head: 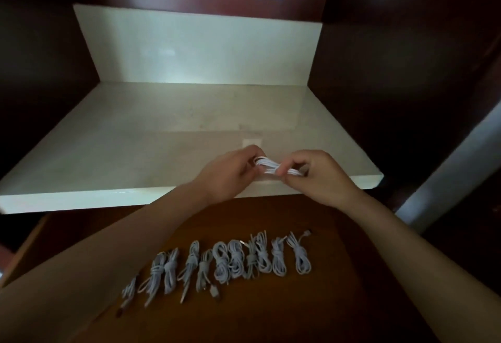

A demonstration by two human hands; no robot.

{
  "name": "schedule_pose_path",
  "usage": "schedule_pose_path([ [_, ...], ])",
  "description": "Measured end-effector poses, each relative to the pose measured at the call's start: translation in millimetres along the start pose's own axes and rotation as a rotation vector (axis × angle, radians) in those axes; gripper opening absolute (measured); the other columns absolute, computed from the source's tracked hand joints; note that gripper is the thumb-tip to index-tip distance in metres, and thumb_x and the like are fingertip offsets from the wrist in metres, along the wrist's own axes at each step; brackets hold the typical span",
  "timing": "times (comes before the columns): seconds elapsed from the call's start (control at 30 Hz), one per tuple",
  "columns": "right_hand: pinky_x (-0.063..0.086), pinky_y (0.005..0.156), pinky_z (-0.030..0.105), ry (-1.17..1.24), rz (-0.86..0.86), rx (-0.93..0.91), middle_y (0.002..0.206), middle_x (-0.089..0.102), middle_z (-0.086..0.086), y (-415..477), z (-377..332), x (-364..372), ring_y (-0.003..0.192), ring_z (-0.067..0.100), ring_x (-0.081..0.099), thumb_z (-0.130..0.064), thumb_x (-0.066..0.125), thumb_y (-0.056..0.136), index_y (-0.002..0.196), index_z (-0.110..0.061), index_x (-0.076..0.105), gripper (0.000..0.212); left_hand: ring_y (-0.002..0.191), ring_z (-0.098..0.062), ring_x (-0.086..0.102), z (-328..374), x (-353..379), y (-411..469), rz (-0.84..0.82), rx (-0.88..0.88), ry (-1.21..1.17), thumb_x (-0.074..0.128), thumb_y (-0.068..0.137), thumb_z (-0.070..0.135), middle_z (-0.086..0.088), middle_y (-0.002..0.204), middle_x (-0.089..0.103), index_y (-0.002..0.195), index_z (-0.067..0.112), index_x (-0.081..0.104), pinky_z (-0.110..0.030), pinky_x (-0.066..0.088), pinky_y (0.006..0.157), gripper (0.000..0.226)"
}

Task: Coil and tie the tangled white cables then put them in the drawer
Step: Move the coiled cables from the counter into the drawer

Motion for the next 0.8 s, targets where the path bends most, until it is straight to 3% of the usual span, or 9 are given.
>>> schedule_pose_path([
  [0.13, 0.052, 0.065, 0.027, 0.013, -0.08, 0.019, 0.088, 0.07, -0.004, -44.5, 17.8, -17.5, 0.076, 0.008, 0.065, -0.008, 0.072, 0.083, 0.08, -0.029, 0.074, 0.021, 0.07, 0.006, 0.052, 38.0, 27.8, -18.0, -0.059, -0.005, -0.019, 0.055, 0.097, 0.034, 0.017, 0.077, 0.057, 0.105, 0.031, 0.057, -0.014, 0.033, 0.056, 0.008],
  [0.3, 0.058, 0.077, 0.033, -0.022, -0.268, 0.122, 0.094, 0.071, -0.008, -85.7, 46.6, -20.3, 0.081, 0.003, 0.067, -0.012, 0.072, 0.083, 0.079, -0.036, 0.073, 0.024, 0.061, 0.0, 0.058, 61.2, 77.1, -35.4, -0.133, 0.023, 0.022, 0.057, 0.096, 0.034, 0.015, 0.074, 0.061, 0.105, 0.028, 0.06, -0.017, 0.041, 0.055, 0.011],
  [0.43, 0.056, 0.088, 0.033, -0.128, -0.379, 0.228, 0.097, 0.069, -0.014, -105.1, 82.7, -8.0, 0.092, 0.001, 0.064, -0.021, 0.068, 0.089, 0.093, -0.032, 0.075, 0.014, 0.077, -0.006, 0.058, 66.3, 119.7, -27.7, -0.193, 0.016, 0.039, 0.059, 0.095, 0.027, 0.009, 0.09, 0.065, 0.108, 0.022, 0.063, -0.024, 0.044, 0.063, 0.015],
  [0.57, 0.052, 0.093, 0.032, -0.181, -0.441, 0.322, 0.107, 0.065, -0.011, -112.9, 109.5, 3.3, 0.099, 0.007, 0.062, -0.024, 0.061, 0.094, 0.11, -0.022, 0.073, 0.02, 0.095, -0.015, 0.061, 62.6, 161.0, -11.6, -0.249, -0.02, 0.053, 0.056, 0.097, 0.024, 0.001, 0.11, 0.066, 0.118, 0.021, 0.062, -0.031, 0.049, 0.078, 0.022],
  [0.63, 0.051, 0.088, 0.032, -0.209, -0.518, 0.356, 0.105, 0.066, -0.005, -114.3, 122.4, 12.8, 0.096, 0.012, 0.061, -0.023, 0.058, 0.096, 0.112, -0.015, 0.072, 0.022, 0.107, -0.018, 0.058, 59.9, 178.2, -2.7, -0.288, -0.008, 0.083, 0.052, 0.099, 0.022, -0.002, 0.122, 0.062, 0.128, 0.019, 0.058, -0.032, 0.048, 0.087, 0.03],
  [0.73, 0.044, 0.068, 0.029, -0.207, -0.601, 0.43, 0.082, 0.06, -0.002, -115.2, 136.5, 28.3, 0.075, 0.013, 0.056, -0.022, 0.057, 0.096, 0.102, -0.005, 0.072, 0.023, 0.119, -0.025, 0.054, 53.1, 203.1, 6.8, -0.398, 0.005, 0.144, 0.047, 0.1, 0.016, -0.009, 0.135, 0.054, 0.141, 0.015, 0.047, -0.035, 0.044, 0.095, 0.041],
  [0.8, 0.041, 0.063, 0.023, -0.189, -0.649, 0.482, 0.082, 0.058, -0.001, -113.7, 141.7, 34.0, 0.071, 0.012, 0.053, -0.023, 0.056, 0.097, 0.095, -0.007, 0.07, 0.021, 0.126, -0.028, 0.049, 47.7, 217.8, 10.7, -0.473, -0.002, 0.181, 0.045, 0.1, 0.015, -0.011, 0.144, 0.046, 0.147, 0.014, 0.038, -0.035, 0.043, 0.097, 0.048],
])
Point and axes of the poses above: each hand's wrist, its own y-axis towards the middle knuckle, its own x-axis out of the palm, z = x × y, the point moved 3 cm from there along y, towards the middle knuckle
